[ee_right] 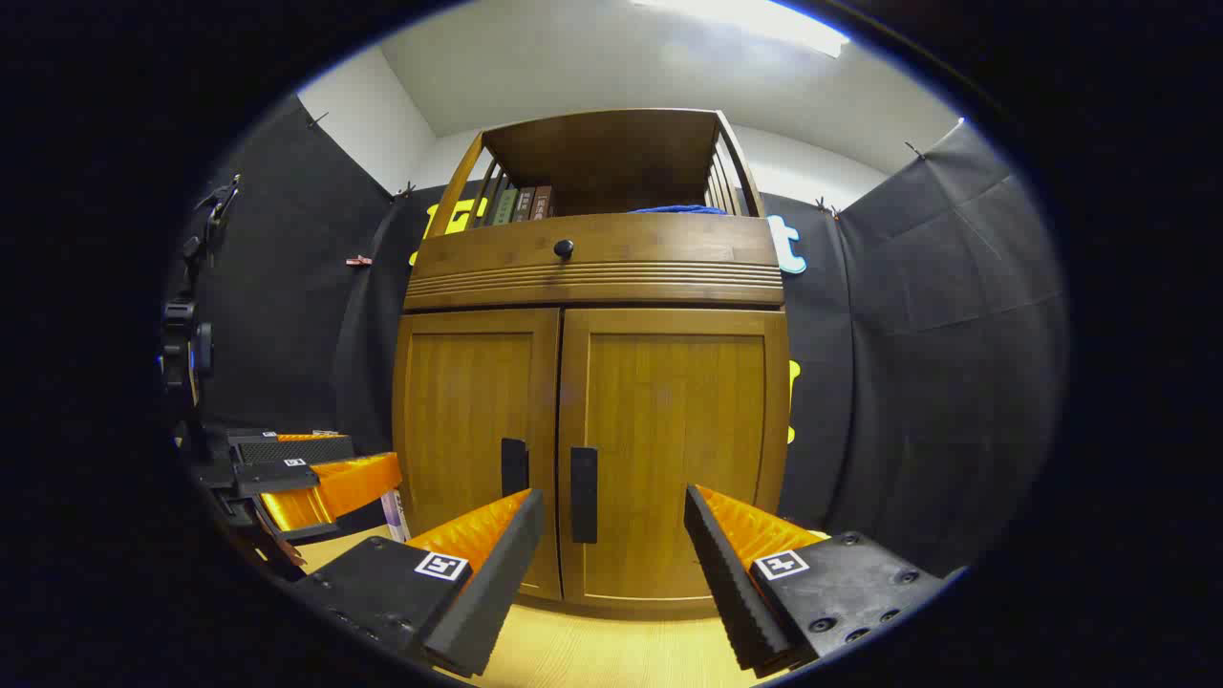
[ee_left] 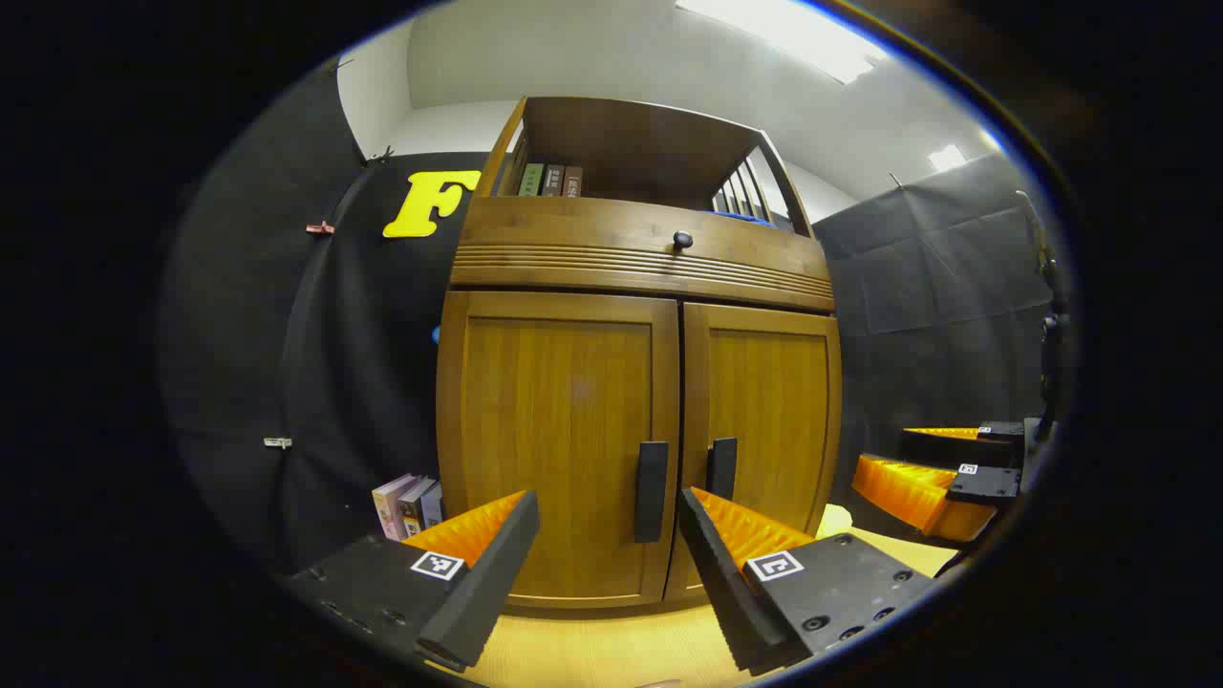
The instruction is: Open the right door of the double-door shoe cabinet with the right hand, and open the left door with the left hand.
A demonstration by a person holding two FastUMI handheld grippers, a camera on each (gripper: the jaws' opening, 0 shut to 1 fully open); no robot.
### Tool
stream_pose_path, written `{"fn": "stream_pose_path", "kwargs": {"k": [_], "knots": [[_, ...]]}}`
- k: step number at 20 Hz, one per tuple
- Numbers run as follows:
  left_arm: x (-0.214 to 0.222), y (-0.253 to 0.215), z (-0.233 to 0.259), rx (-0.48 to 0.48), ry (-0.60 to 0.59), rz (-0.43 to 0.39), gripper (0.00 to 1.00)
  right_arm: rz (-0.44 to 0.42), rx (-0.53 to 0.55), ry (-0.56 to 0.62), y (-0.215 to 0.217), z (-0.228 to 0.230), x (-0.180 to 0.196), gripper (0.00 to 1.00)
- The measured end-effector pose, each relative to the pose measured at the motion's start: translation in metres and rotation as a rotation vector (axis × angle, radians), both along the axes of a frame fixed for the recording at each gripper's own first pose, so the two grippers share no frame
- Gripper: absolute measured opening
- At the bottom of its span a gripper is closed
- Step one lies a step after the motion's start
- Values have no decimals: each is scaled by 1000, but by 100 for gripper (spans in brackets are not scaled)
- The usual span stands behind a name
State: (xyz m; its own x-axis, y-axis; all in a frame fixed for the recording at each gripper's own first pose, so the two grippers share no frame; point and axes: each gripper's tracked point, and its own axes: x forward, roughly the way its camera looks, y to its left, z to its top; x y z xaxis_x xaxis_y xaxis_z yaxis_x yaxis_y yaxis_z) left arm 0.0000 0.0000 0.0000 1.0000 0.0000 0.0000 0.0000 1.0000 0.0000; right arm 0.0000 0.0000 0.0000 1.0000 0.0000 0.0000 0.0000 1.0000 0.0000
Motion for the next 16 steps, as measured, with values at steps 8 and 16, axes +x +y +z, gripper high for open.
{"fn": "stream_pose_path", "kwargs": {"k": [8, 16], "knots": [[-1, 4, 3, -28, -17, 5, 87, 9, 6, -14, 5, 3, 3, 93], [-8, 9, 6, -42, -22, 2, 91, 4, -4, 0, 3, 1, 3, 93]]}}
